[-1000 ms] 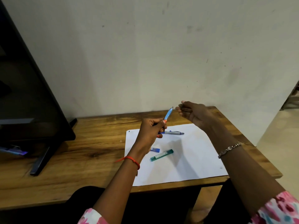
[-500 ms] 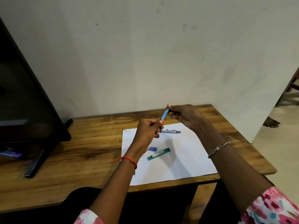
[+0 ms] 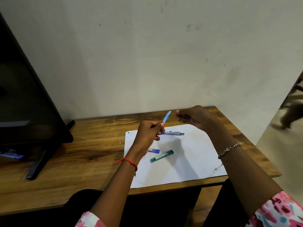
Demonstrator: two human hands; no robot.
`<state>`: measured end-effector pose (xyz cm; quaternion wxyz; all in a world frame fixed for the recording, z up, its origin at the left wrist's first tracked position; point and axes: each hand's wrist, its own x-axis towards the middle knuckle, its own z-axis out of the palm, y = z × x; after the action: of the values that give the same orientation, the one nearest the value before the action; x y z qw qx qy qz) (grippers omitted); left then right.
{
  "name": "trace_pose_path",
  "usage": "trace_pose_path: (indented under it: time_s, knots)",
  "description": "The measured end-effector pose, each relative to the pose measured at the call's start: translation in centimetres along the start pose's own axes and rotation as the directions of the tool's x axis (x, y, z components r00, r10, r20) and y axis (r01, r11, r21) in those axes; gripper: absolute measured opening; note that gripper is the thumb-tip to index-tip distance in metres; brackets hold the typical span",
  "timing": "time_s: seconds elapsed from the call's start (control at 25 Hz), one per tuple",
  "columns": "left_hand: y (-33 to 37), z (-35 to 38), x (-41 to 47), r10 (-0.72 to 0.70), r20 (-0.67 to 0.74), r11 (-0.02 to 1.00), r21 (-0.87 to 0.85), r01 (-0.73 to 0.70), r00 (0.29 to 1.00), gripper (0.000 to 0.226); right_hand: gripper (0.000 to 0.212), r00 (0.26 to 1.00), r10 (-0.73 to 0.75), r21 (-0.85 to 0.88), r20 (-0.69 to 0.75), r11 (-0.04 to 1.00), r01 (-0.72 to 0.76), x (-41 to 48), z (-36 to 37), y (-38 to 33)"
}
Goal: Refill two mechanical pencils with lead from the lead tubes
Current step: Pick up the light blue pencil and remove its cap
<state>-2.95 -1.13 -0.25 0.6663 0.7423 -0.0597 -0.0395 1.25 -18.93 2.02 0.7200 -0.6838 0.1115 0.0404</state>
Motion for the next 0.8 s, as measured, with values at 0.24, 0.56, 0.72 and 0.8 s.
trace_pose_path:
  time_s: [0.24, 0.56, 0.72, 0.8]
  knots:
    - [-0.7, 0.1, 0.1, -0.006, 0.013, 0.995, 0.103, 0.005, 1.000, 0.017, 0.029, 0.976, 0.205, -0.821, 0.074, 0.569, -0.057, -0.6, 0.9, 1.6]
    - [-1.2, 0.0, 0.5, 0.018, 0.013, 0.983, 0.184, -0.020, 1.000, 0.019, 0.022, 0.984, 0.135, -0.852, 0.114, 0.523, 0.027, -1.5, 0.1, 2.1]
    - [-1.7, 0.0, 0.8, 0.068, 0.028, 0.930, 0.361, -0.073, 0.997, 0.024, 0.017, 0.988, 0.109, -0.819, 0.114, 0.573, 0.031, -1.6, -1.0, 2.0]
    - [-2.1, 0.1, 1.1, 0.090, 0.034, 0.855, 0.510, -0.095, 0.995, 0.028, 0.016, 0.984, 0.123, -0.801, 0.129, 0.598, 0.030, -1.8, -1.2, 2.0]
